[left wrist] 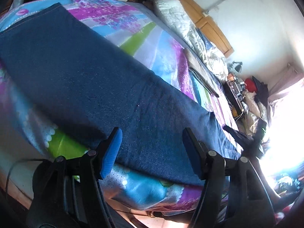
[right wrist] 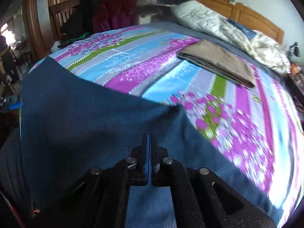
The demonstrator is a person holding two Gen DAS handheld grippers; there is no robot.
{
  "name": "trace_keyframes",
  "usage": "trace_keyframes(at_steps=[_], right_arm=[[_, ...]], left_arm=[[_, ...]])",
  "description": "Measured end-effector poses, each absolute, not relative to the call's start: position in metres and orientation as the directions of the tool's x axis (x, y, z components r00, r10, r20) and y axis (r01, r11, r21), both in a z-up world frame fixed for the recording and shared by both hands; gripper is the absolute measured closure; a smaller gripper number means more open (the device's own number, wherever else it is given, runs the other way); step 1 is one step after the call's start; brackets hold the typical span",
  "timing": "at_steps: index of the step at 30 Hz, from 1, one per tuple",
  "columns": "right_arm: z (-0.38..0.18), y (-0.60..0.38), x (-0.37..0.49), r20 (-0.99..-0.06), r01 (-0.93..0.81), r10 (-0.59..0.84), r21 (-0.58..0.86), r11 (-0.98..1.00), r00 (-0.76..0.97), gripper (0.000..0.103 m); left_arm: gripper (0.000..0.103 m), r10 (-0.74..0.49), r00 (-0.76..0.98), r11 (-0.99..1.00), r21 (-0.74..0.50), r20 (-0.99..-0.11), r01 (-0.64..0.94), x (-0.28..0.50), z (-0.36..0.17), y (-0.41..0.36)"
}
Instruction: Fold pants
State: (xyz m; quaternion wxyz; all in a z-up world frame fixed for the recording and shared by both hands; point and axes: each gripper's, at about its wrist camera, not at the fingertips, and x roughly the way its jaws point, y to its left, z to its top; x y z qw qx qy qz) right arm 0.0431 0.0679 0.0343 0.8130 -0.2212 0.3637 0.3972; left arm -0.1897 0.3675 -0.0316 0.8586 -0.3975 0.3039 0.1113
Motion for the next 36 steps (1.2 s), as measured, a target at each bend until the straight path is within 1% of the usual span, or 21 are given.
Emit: trace_keyframes(at_steps=[3, 5, 6, 7, 8, 10, 12, 13, 14, 16, 18, 19, 22, 24, 26, 27, 31, 33, 36], right_arm=[[0.031, 0.034, 0.017, -0.752, -0.711, 0.404, -0.12, 0.693, 0.521, 0.103], [0.01, 0.01, 0.025, -0.772, -0.624, 0.343, -0.088, 0.776, 0.535, 0.097], [-0.001, 0.003, 0.033, -0.793, -0.586, 0.312, -0.069, 0.808, 0.524, 0.098], [-0.003, -0.004, 0.042, -0.792, -0.565, 0.341, -0.007, 0.825, 0.507, 0.098], [-0.001, -0.007, 0.047, -0.786, -0.547, 0.348, 0.016, 0.837, 0.51, 0.097], [0.005, -0.011, 0.054, -0.785, -0.493, 0.302, -0.004, 0.87, 0.541, 0.094], [0.016, -0.012, 0.049, -0.754, -0.501, 0.327, -0.004, 0.865, 0.57, 0.093], [0.02, -0.011, 0.04, -0.735, -0.515, 0.328, -0.034, 0.856, 0.593, 0.087], [0.022, -0.01, 0.033, -0.724, -0.525, 0.319, -0.071, 0.848, 0.612, 0.069], [0.014, -0.008, 0.023, -0.732, -0.549, 0.309, -0.105, 0.829, 0.607, 0.055], [-0.001, -0.007, 0.031, -0.772, -0.547, 0.277, -0.108, 0.83, 0.572, 0.054], [-0.001, -0.008, 0.036, -0.779, -0.541, 0.28, -0.09, 0.836, 0.562, 0.054], [0.01, -0.008, 0.041, -0.763, -0.516, 0.275, -0.088, 0.852, 0.585, 0.054], [0.02, -0.002, 0.035, -0.746, -0.542, 0.311, -0.079, 0.837, 0.589, 0.054], [0.031, 0.009, 0.021, -0.729, -0.581, 0.344, -0.089, 0.809, 0.591, 0.054], [0.034, 0.018, 0.014, -0.726, -0.607, 0.366, -0.089, 0.789, 0.582, 0.054], [0.046, 0.073, -0.011, -0.735, -0.725, 0.458, -0.067, 0.685, 0.5, 0.054], [0.05, 0.1, -0.028, -0.744, -0.771, 0.494, -0.045, 0.635, 0.45, 0.054], [0.056, 0.137, -0.061, -0.753, -0.838, 0.543, -0.021, 0.545, 0.372, 0.054]], left_arm=[[0.036, -0.034, 0.78, 0.7, -0.572, -0.625, -0.428, -0.184, -0.036, 0.366], [0.036, -0.053, 0.771, 0.683, -0.587, -0.634, -0.435, -0.18, -0.047, 0.372], [0.037, -0.065, 0.77, 0.668, -0.6, -0.635, -0.439, -0.18, -0.052, 0.376], [0.037, -0.08, 0.78, 0.646, -0.628, -0.62, -0.433, -0.18, -0.057, 0.381], [0.037, -0.082, 0.794, 0.636, -0.645, -0.602, -0.424, -0.182, -0.057, 0.384], [0.037, -0.09, 0.799, 0.627, -0.657, -0.595, -0.419, -0.183, -0.057, 0.385], [0.037, -0.074, 0.804, 0.628, -0.654, -0.59, -0.422, -0.189, -0.051, 0.384], [0.037, -0.054, 0.813, 0.631, -0.651, -0.58, -0.423, -0.197, -0.047, 0.383], [0.037, -0.043, 0.818, 0.63, -0.651, -0.574, -0.424, -0.203, -0.046, 0.383], [0.037, -0.015, 0.825, 0.62, -0.653, -0.565, -0.436, -0.217, -0.045, 0.386], [0.037, 0.005, 0.818, 0.601, -0.652, -0.575, -0.462, -0.224, -0.051, 0.394], [0.037, 0.004, 0.82, 0.574, -0.67, -0.573, -0.471, -0.231, -0.057, 0.402], [0.038, 0.021, 0.832, 0.504, -0.713, -0.554, -0.488, -0.244, -0.058, 0.42], [0.038, 0.087, 0.85, 0.498, -0.716, -0.519, -0.489, -0.261, -0.046, 0.43], [0.033, 0.158, 0.845, 0.474, -0.712, -0.51, -0.519, -0.28, -0.041, 0.443], [0.033, 0.182, 0.844, 0.453, -0.719, -0.505, -0.528, -0.288, -0.041, 0.45], [0.033, 0.277, 0.851, 0.325, -0.79, -0.446, -0.519, -0.323, -0.051, 0.485], [0.033, 0.302, 0.864, 0.295, -0.822, -0.403, -0.486, -0.335, -0.055, 0.502], [0.033, 0.318, 0.853, 0.346, -0.787, -0.414, -0.511, -0.332, -0.053, 0.524]])
